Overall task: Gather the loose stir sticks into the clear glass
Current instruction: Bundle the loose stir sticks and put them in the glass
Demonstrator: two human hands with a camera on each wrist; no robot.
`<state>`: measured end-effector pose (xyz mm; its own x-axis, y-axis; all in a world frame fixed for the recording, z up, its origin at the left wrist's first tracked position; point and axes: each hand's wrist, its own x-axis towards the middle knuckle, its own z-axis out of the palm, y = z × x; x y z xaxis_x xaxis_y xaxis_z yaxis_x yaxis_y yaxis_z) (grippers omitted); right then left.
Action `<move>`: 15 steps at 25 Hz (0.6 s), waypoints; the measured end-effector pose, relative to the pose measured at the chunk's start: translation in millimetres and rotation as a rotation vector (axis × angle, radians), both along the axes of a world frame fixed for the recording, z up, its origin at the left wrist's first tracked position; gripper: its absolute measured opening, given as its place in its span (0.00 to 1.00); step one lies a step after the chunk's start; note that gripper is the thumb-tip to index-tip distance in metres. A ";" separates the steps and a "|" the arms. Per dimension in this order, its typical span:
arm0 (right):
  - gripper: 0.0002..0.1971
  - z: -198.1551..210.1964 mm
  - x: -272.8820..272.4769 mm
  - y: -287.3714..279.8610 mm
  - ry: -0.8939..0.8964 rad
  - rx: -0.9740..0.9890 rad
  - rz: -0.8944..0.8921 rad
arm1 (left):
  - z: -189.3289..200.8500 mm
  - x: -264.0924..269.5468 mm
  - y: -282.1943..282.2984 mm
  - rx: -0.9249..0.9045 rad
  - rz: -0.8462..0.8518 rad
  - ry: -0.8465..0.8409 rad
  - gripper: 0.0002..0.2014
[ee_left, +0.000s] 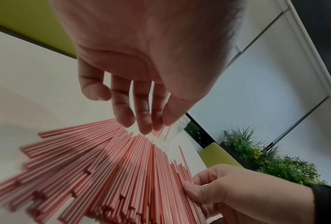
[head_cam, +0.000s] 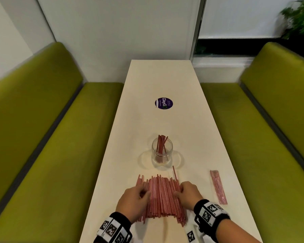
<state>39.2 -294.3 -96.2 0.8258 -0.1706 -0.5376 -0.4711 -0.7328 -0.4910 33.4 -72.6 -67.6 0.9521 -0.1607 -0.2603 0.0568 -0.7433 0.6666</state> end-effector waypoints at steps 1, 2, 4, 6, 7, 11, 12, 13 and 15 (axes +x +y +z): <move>0.11 -0.8 -0.8 -1.3 -0.001 0.012 -0.010 | -0.3 -1.6 1.8 -0.005 0.001 0.001 0.09; 0.11 -1.5 -1.7 -2.3 -0.002 0.023 -0.020 | -0.5 -3.0 3.4 -0.005 0.004 0.006 0.09; 0.09 -0.7 -4.3 -3.9 -0.017 0.058 -0.020 | -1.6 -4.9 6.3 -0.010 0.012 0.017 0.09; 0.05 0.9 -7.3 -4.1 -0.012 0.112 -0.025 | -1.8 -6.8 8.2 -0.024 0.012 0.028 0.09; 0.03 0.2 -9.4 -4.6 -0.005 0.145 -0.029 | -2.1 -7.5 8.4 -0.030 0.007 0.029 0.09; 0.04 2.2 -17.4 -5.3 0.018 0.237 0.003 | -2.1 -7.7 6.2 -0.043 -0.006 0.039 0.10; 0.05 6.1 -18.9 -4.5 0.006 0.248 0.022 | -2.7 -7.6 5.3 -0.043 -0.011 0.047 0.11; 0.06 9.5 -20.6 -4.8 -0.013 0.246 0.044 | -3.1 -7.4 3.9 -0.047 -0.013 0.061 0.12; 0.08 24.2 -25.1 -2.9 -0.060 0.236 0.096 | -0.3 -6.9 1.1 -0.120 0.030 0.102 0.16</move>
